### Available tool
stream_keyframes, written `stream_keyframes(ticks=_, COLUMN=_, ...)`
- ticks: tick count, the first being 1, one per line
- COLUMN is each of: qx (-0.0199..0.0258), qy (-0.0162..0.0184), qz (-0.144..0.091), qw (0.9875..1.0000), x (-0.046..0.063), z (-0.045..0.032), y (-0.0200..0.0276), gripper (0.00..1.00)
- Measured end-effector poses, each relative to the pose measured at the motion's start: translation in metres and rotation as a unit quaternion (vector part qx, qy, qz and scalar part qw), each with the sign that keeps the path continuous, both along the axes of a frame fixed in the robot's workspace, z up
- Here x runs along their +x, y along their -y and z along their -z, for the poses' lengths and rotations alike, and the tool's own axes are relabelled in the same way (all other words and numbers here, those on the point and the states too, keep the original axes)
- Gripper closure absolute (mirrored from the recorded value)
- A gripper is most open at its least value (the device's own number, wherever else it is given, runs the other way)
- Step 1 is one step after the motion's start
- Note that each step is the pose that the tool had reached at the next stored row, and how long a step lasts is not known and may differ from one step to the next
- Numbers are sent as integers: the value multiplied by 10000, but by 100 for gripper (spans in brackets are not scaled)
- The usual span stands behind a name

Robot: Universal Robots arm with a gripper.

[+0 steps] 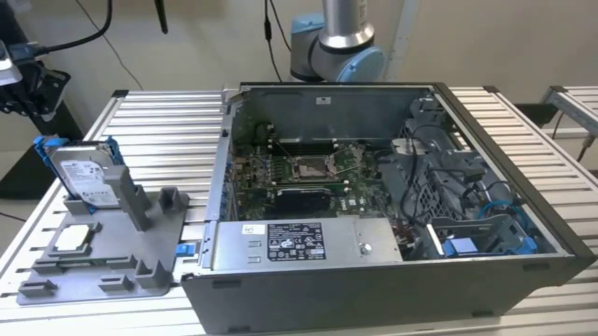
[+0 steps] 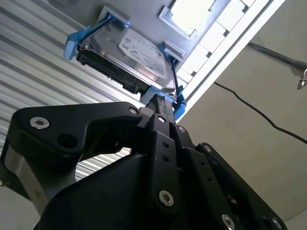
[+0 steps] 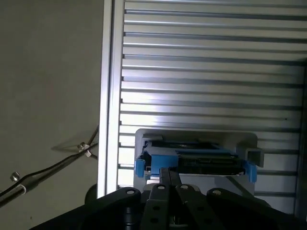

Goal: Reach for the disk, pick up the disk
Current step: 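Reach for the disk, then pick up the disk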

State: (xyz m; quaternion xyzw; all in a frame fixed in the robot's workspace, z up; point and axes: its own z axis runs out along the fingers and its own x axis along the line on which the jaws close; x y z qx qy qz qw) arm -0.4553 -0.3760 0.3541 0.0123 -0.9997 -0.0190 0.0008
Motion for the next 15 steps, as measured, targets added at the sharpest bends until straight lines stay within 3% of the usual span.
stream_keyframes(ticks=15, qx=0, qy=0, qz=-1, qw=10000, x=45, z=0, y=0, gripper=100)
